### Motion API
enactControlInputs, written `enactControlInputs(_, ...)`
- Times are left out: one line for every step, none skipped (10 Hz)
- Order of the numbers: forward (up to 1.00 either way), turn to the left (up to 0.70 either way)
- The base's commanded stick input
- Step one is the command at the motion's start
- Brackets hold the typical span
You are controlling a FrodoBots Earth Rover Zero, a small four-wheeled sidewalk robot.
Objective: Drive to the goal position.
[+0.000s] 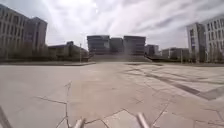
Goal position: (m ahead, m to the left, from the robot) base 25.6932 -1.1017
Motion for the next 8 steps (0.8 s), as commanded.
enactControlInputs(1.00, 0.00)
enactControlInputs(1.00, 0.00)
enactControlInputs(1.00, 0.00)
enactControlInputs(1.00, 0.00)
enactControlInputs(1.00, 0.00)
enactControlInputs(1.00, 0.00)
enactControlInputs(1.00, 0.00)
enactControlInputs(1.00, 0.00)
